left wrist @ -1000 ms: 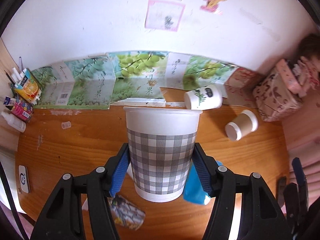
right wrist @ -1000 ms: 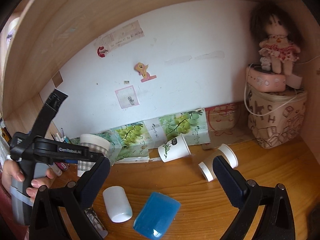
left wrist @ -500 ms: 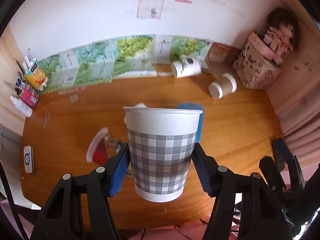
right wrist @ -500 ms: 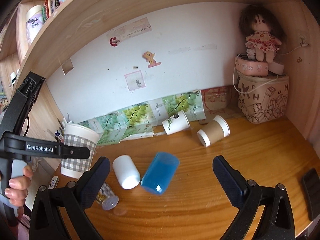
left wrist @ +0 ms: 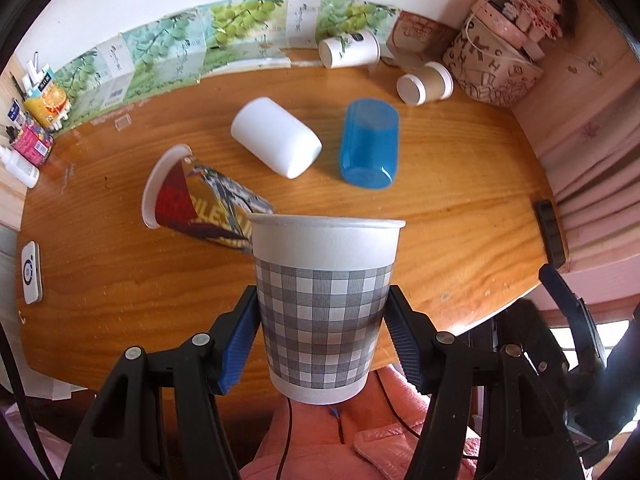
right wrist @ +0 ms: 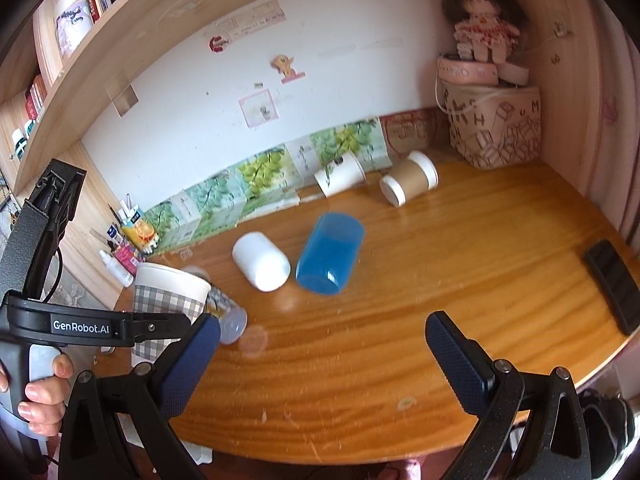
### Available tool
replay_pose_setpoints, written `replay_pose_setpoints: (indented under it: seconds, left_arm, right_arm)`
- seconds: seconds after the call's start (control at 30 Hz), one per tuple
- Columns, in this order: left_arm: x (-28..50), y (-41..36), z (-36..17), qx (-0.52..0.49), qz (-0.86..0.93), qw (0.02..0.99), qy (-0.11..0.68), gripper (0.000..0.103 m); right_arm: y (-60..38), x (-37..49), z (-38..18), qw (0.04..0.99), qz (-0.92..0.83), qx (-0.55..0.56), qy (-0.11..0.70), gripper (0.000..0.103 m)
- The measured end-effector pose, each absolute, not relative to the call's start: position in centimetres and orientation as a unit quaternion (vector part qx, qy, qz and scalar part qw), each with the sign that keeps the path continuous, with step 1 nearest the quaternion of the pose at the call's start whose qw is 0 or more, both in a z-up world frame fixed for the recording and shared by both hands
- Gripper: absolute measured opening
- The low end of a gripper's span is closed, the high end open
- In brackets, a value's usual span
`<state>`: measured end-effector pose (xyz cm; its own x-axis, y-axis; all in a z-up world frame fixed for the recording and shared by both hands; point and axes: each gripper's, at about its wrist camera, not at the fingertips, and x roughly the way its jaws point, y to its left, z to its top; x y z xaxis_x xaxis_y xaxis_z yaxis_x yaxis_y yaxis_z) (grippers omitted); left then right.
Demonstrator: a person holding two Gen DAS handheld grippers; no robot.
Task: Flip cup upright
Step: 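Lift the plaid cup off the desk with the left gripper, then rotate the held plaid cup with the left gripper, turning its rim upward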
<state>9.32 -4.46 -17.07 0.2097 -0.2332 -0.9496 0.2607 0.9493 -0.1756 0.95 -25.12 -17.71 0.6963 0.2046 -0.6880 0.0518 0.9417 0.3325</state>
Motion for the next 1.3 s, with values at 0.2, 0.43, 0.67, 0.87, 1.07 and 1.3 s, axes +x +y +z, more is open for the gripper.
replay_pose_setpoints:
  seconds: [0.2, 0.43, 0.67, 0.87, 1.07, 1.3]
  left_arm:
    - [8.7, -4.8, -19.4, -0.009, -0.156, 0.764, 0.626, 0.066]
    - [8.9, -6.7, -22.2, -0.019, -0.134, 0.756, 0.640, 0.066]
    - [8.6, -9.1, -24.0, -0.032, -0.108, 0.754, 0.647, 0.067]
    - [8.7, -10.3, -24.6, -0.045, -0.088, 0.747, 0.657, 0.067]
    - [8.8, -11.2, -25.0, -0.052, -0.066, 0.740, 0.668, 0.067]
    - [9.3, -10.9, -24.8, -0.055, -0.053, 0.736, 0.673, 0.068]
  right_arm:
    - [-24.2, -0.1, -19.9, 0.879, 0.069, 0.158, 0.445, 0.103]
    - [-25.0, 0.3, -22.5, 0.848, 0.110, 0.142, 0.498, 0.103]
    - [-26.4, 0.9, -24.4, 0.831, 0.155, 0.119, 0.521, 0.103]
    - [-27.5, 2.5, -25.1, 0.816, 0.196, 0.116, 0.531, 0.103]
    - [-28.7, 4.2, -25.6, 0.806, 0.217, 0.119, 0.538, 0.103]
    - [-29.1, 6.2, -26.0, 0.794, 0.239, 0.115, 0.547, 0.103]
